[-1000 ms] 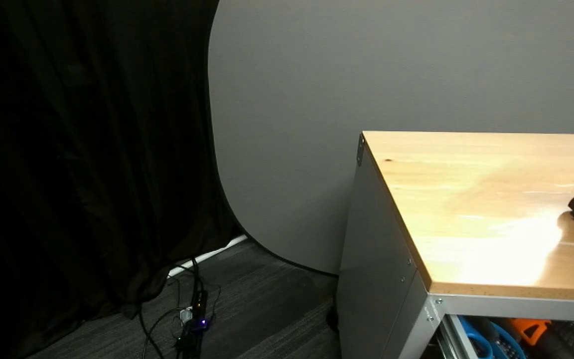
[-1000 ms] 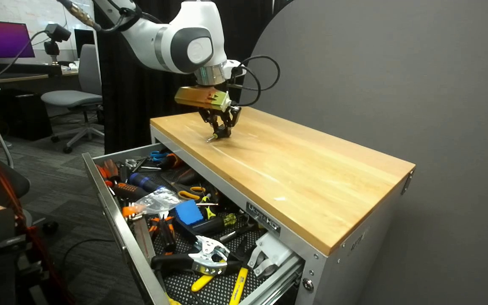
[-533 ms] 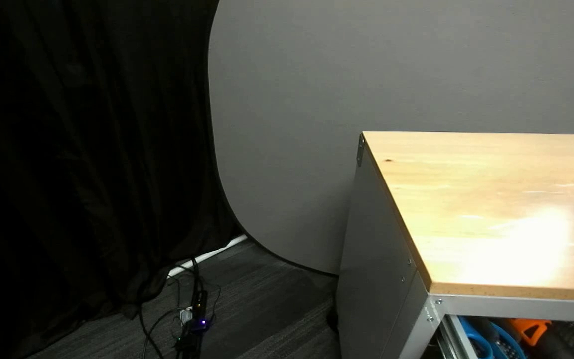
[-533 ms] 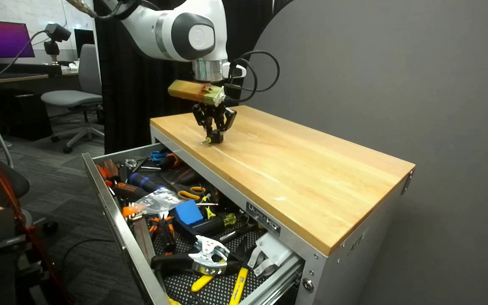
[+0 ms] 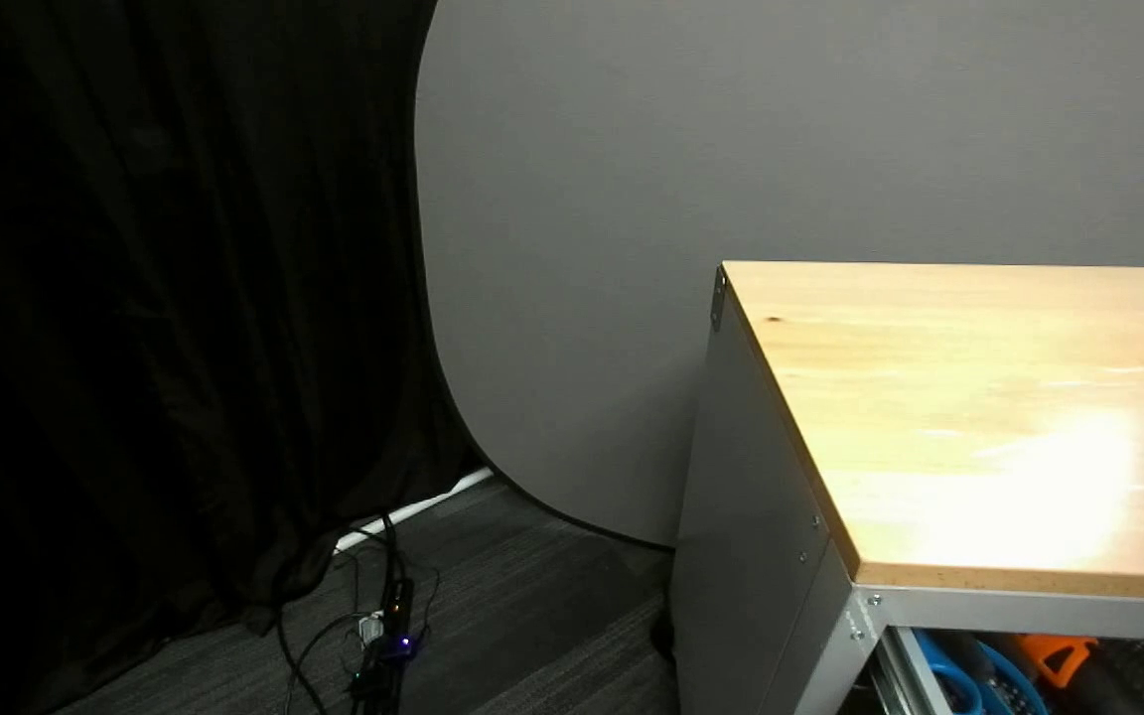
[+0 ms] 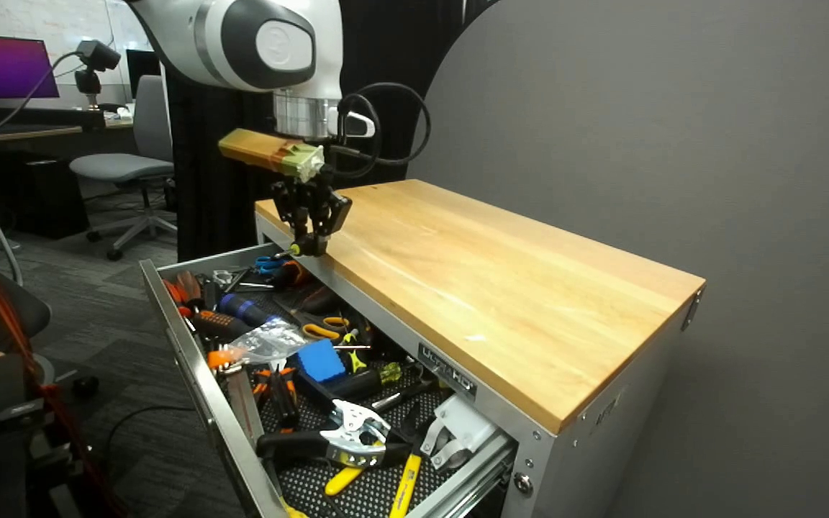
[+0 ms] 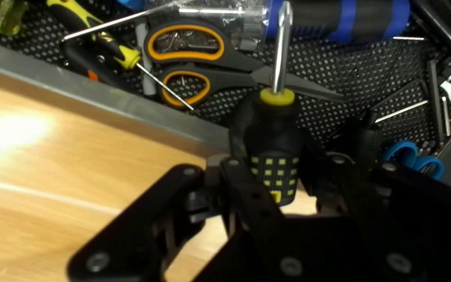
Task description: Put the screwdriver in the drawer and close it
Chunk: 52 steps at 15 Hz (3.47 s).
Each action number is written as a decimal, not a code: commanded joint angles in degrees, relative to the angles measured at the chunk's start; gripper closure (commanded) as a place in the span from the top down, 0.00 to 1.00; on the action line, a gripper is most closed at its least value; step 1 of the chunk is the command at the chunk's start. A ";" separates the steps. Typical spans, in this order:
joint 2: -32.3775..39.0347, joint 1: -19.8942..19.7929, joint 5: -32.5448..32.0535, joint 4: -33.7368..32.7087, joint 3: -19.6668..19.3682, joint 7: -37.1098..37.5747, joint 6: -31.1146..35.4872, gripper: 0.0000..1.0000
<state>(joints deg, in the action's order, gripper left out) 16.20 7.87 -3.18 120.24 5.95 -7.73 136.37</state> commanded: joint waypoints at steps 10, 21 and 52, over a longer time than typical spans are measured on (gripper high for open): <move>-8.66 -0.36 -0.81 21.98 0.65 1.74 17.79 1.00; -17.74 -2.85 -0.95 33.25 -2.12 7.28 13.71 1.00; -8.13 -4.50 -0.25 32.07 -2.25 8.09 26.13 0.03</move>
<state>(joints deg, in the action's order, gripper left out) 5.15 2.49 -3.91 155.86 2.86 1.96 159.26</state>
